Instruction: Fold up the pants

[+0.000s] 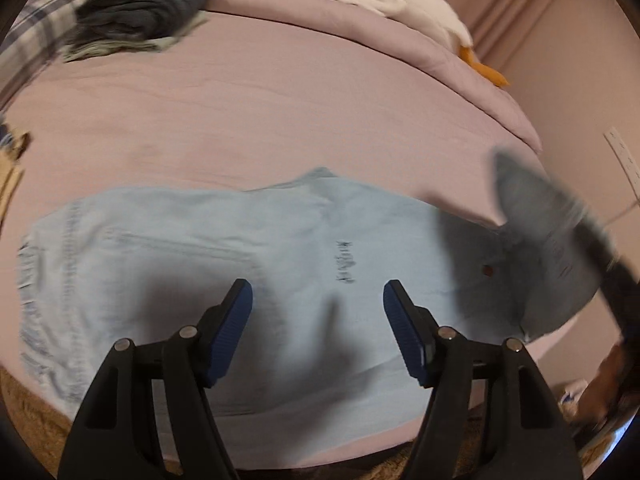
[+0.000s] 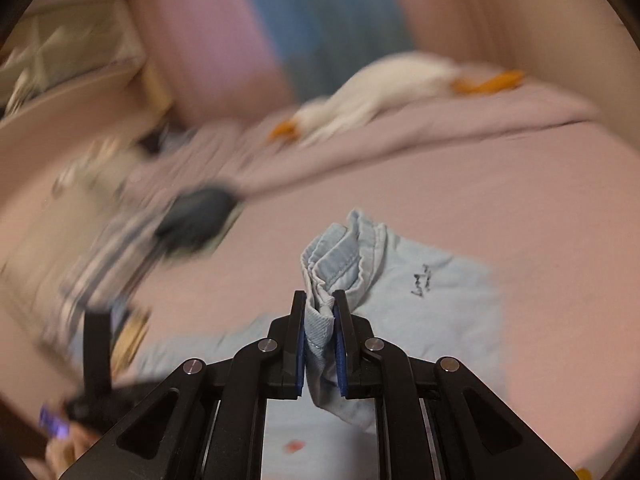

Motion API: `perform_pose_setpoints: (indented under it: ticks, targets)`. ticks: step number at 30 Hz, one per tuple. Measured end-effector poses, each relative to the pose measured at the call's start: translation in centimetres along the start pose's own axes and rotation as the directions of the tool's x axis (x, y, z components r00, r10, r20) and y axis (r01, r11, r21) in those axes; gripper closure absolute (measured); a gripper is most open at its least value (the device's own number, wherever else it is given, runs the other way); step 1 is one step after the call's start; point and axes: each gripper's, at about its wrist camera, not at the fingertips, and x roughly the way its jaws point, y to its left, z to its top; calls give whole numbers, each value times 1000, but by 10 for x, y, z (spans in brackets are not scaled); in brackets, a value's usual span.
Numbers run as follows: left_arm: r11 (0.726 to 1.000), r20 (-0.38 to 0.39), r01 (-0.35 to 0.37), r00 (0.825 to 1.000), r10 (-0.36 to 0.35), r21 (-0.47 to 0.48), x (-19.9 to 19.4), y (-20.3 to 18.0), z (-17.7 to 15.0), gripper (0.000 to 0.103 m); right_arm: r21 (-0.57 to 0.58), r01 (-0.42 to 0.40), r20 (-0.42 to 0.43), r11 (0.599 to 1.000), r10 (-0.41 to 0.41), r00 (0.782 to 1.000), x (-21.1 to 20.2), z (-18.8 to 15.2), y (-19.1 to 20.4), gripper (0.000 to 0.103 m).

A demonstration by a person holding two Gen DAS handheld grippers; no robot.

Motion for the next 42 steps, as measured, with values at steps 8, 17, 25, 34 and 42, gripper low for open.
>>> perform_pose_setpoints:
  ticks: [8, 17, 25, 34, 42]
  targets:
    - [998, -32, 48, 998, -49, -32, 4, 20, -9, 35, -56, 46, -278, 997, -60, 959, 86, -46, 14, 90]
    - [994, -47, 101, 994, -99, 29, 12, -1, -2, 35, 18, -2, -250, 1000, 6, 968, 30, -46, 6, 42]
    - [969, -186, 212, 965, -187, 124, 56, -50, 6, 56, 163, 332, -126, 929, -314, 941, -27, -42, -64, 42]
    - [945, -266, 308, 925, -272, 105, 82, -75, 0, 76, 276, 397, -202, 875, -351, 914, -27, -65, -108, 52]
    - [952, -132, 251, 964, -230, 177, 36, -76, -13, 95, 284, 388, -192, 877, -344, 919, -30, -65, -104, 52]
